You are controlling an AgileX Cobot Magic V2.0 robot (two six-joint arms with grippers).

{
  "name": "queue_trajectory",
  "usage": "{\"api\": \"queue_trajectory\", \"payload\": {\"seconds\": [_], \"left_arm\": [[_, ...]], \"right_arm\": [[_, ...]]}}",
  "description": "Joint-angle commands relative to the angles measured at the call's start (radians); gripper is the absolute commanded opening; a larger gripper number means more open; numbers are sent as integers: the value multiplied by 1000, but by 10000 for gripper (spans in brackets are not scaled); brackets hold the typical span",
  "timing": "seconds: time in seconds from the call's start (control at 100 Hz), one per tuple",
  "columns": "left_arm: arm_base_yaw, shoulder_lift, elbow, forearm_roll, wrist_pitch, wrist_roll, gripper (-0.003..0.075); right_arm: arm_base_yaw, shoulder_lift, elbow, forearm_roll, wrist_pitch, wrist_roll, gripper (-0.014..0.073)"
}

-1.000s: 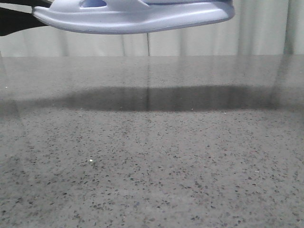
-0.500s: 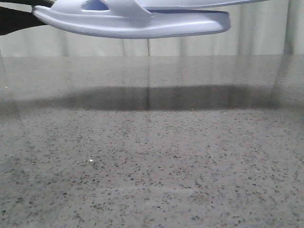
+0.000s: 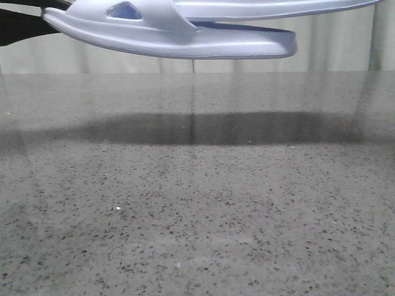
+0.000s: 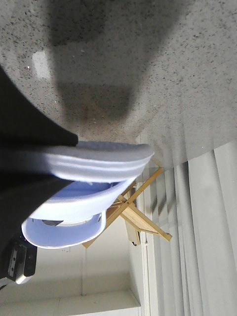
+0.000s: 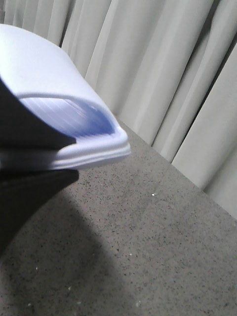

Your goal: Insert blue slippers together front up

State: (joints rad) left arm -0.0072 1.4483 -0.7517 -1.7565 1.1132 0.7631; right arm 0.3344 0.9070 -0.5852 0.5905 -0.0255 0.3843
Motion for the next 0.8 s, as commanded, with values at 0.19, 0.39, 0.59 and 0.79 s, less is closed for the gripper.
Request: {"api": "queue_trajectory", "payload": {"seconds": [0.19, 0.39, 0.59, 0.79], "left_arm": [[-6, -33, -23, -105, 128, -6, 16], [-6, -33, -25, -105, 154, -20, 16], [-6, -33, -25, -105, 154, -32, 16], [-6, -33, -27, -105, 154, -59, 16]], "right_arm": [[55, -4, -36, -50, -16, -8, -107], [53, 9, -36, -65, -28, -8, -107], [53, 20, -35, -96, -36, -8, -107], [53, 20, -35, -133, -40, -8, -107]]}}
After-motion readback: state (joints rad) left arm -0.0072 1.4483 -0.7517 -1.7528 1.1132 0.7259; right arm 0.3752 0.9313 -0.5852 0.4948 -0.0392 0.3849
